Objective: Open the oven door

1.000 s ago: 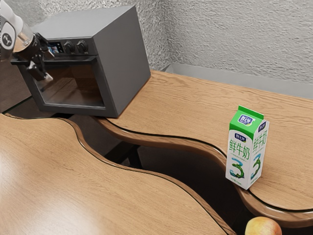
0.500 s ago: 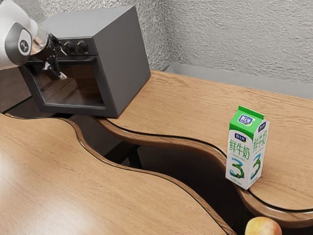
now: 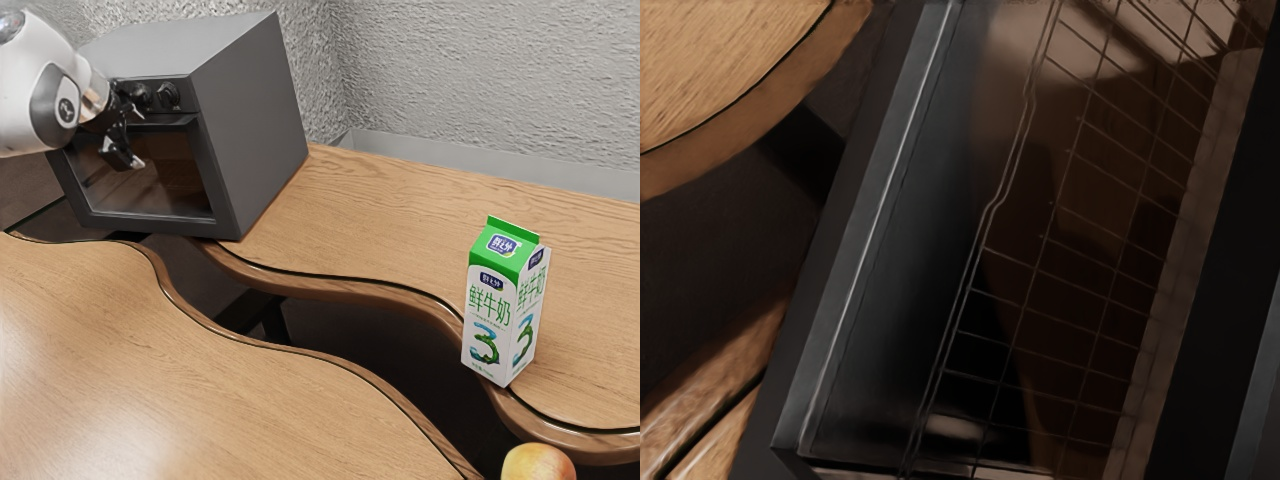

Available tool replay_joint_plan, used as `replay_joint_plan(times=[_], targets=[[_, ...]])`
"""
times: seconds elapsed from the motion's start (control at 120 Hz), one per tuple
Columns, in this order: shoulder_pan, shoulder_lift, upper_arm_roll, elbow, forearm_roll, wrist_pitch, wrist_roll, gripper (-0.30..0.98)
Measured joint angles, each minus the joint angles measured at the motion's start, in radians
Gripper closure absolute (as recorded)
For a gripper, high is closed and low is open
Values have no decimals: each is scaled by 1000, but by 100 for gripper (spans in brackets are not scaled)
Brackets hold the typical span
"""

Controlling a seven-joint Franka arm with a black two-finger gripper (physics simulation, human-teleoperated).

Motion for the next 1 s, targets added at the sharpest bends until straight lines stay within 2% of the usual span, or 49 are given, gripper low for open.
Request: replay_joint_plan(times=[0.183, 0.242, 0.425, 0.6, 0.667, 0.7, 0.783, 0.825, 0.917, 1.0], targets=[[7, 30, 1, -3, 1, 7, 0, 0], [6, 3, 5, -48, -2, 9, 0, 0], [17, -268, 7, -418, 13, 62, -10, 0], [64, -516, 6, -685, 44, 105, -38, 0], [76, -589, 3, -708, -9, 54, -59, 0], [28, -619, 4, -708, -48, -14, -78, 0], [-215, -666, -6, -701, -112, -206, -127, 0], [-292, -674, -36, -694, -133, -276, -165, 0], [-379, -675, -92, -625, -154, -388, -242, 0], [-390, -682, -105, -601, -160, -456, -302, 0]])
